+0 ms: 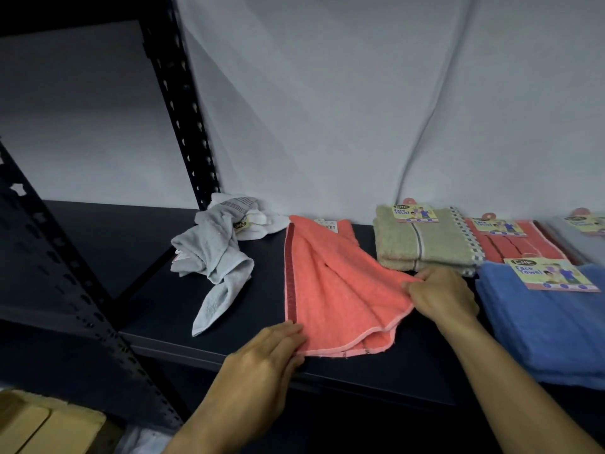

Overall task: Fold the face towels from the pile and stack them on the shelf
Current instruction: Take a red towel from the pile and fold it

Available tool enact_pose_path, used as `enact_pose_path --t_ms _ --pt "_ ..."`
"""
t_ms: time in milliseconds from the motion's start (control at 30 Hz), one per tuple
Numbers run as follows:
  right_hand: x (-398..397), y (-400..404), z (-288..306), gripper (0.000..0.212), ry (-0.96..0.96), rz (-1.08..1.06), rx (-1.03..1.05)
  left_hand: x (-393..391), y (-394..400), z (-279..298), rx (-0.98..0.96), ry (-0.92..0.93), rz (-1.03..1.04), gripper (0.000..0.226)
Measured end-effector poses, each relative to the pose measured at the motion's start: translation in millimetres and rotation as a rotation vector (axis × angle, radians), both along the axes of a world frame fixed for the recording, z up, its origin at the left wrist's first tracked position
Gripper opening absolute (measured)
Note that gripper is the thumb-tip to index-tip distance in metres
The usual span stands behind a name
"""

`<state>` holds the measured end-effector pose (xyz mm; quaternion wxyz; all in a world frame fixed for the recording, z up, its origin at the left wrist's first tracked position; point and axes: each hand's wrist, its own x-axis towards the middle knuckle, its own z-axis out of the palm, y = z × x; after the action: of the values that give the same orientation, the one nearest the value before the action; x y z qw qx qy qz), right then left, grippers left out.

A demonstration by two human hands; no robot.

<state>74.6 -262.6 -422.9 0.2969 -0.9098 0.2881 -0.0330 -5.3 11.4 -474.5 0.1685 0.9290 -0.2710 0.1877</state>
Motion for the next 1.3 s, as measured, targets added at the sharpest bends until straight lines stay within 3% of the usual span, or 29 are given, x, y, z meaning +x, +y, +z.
enact_pose_path --t_ms 133,300,500,667,967,1300 --pt "-7 3 4 0.004 -0.155 0.007 0.160 -7 5 -4 -0.057 0.019 0.027 0.032" --pt "-22 16 16 0.013 -0.508 0.081 0.248 -10 4 -6 -0.162 0.007 0.076 0.038" --pt "-36 52 43 0.023 -0.890 0.416 0.313 -6 7 -10 -0.274 0.064 0.079 0.033" --pt "-49 81 29 0.017 -0.877 0.749 0.072 -10 8 -11 -0.402 0.096 0.106 0.032" --pt "-63 103 -27 0.009 -0.874 0.946 -0.255 -10 6 -16 -0.420 0.010 0.078 0.025" --pt "-65 108 -50 0.016 -0.978 0.940 -0.204 -11 5 -17 -0.471 0.004 0.066 0.022"
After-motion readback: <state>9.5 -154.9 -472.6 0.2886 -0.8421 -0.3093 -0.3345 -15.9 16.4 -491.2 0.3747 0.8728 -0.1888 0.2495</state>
